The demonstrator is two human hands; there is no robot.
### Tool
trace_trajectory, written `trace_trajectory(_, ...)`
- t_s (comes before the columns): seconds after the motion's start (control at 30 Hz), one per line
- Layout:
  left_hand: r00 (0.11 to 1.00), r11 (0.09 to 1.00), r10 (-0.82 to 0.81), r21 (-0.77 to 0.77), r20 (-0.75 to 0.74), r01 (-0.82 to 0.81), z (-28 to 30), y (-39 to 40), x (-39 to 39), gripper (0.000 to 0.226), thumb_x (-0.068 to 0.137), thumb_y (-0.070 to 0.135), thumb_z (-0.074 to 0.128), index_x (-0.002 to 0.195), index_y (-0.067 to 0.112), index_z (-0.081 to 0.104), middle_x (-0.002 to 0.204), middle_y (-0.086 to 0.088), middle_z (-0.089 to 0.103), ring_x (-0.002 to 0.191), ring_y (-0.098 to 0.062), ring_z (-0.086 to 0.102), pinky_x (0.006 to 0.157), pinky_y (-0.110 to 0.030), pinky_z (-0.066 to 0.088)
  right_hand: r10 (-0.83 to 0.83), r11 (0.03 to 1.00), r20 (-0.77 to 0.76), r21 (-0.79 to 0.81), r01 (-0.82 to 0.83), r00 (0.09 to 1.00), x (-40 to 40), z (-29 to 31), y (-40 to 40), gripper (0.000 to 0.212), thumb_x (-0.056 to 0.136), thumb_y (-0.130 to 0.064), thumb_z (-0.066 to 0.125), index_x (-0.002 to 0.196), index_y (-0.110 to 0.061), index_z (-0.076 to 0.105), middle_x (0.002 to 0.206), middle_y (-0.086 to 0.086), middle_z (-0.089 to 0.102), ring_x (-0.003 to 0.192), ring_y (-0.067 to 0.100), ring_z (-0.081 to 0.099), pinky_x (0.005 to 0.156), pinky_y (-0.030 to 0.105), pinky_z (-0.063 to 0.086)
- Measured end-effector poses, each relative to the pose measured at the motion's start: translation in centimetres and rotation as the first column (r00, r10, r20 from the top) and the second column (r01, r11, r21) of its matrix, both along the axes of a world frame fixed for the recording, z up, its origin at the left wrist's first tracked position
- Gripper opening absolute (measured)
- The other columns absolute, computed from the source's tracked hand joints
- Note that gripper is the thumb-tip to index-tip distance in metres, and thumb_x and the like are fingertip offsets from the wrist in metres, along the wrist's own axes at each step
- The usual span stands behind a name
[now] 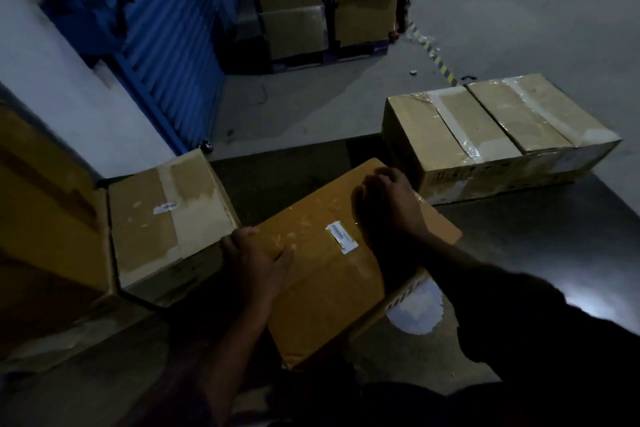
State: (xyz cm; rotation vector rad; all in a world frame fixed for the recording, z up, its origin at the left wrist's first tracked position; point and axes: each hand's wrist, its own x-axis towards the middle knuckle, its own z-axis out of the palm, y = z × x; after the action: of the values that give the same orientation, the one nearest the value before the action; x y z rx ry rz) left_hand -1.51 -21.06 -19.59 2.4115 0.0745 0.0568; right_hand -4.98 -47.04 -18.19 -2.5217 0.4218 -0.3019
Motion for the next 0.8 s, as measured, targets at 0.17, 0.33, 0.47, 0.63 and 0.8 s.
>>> trace_trajectory(0.17,0.956,0.946,-0.292,0.155,0.028,0.285,-0.1,-3.2,1.2,0.049,0.083,0.050,0.069,0.122,0.026,0.051,0.126,-0.002,0.048,0.112,-0.023,0.051,0.093,-0.044,0.046,0.146,0.985,0.062,-0.105,-0.139,0.987,-3.3,-1.8,4.0,0.024,0.085,-0.038,0.063,0.106,-0.027,0.068,0.112,-0.006,0.061,0.104,0.014,0.052,0.087,0.029,0.039)
trace_trajectory(0.33,0.921,0.919,-0.383,0.123,0.066,0.374,0.1,-5.0,2.4,0.017,0.093,0.040,0.061,0.099,0.026,0.055,0.103,0.005,0.052,0.087,-0.015,0.054,0.079,-0.042,0.053,0.169,0.972,-0.033,-0.163,-0.172,0.985,-2.9,-2.6,4.5,0.038,0.086,-0.048,0.058,0.120,-0.031,0.060,0.118,-0.006,0.053,0.103,0.015,0.043,0.083,0.031,0.034)
trace_trajectory(0.47,0.915,0.914,-0.389,0.166,0.108,0.370,-0.2,-5.2,2.5,0.017,0.093,0.039,0.059,0.087,0.024,0.052,0.090,0.004,0.051,0.077,-0.017,0.053,0.070,-0.041,0.052,0.182,0.966,-0.054,-0.178,-0.189,0.982,-3.0,-2.3,4.7,0.039,0.088,-0.048,0.057,0.121,-0.028,0.059,0.122,-0.001,0.050,0.107,0.020,0.043,0.086,0.036,0.033)
trace_trajectory(0.63,0.916,0.916,-0.381,0.189,0.124,0.355,-0.3,-5.1,2.6,0.017,0.091,0.042,0.058,0.083,0.029,0.049,0.084,0.009,0.048,0.074,-0.013,0.051,0.066,-0.037,0.051,0.163,0.969,-0.059,-0.181,-0.171,0.985,-3.0,-2.5,4.8,0.042,0.087,-0.047,0.061,0.124,-0.027,0.058,0.121,0.000,0.051,0.107,0.022,0.045,0.087,0.037,0.036)
trace_trajectory(0.8,0.916,0.915,-0.381,0.197,0.128,0.353,-0.3,-4.9,2.7,0.018,0.092,0.041,0.059,0.081,0.031,0.048,0.083,0.010,0.047,0.071,-0.012,0.050,0.063,-0.032,0.047,0.173,0.970,-0.035,-0.170,-0.176,0.984,-2.8,-2.5,4.7,0.033,0.085,-0.045,0.064,0.114,-0.030,0.062,0.114,-0.004,0.052,0.101,0.018,0.043,0.080,0.033,0.032)
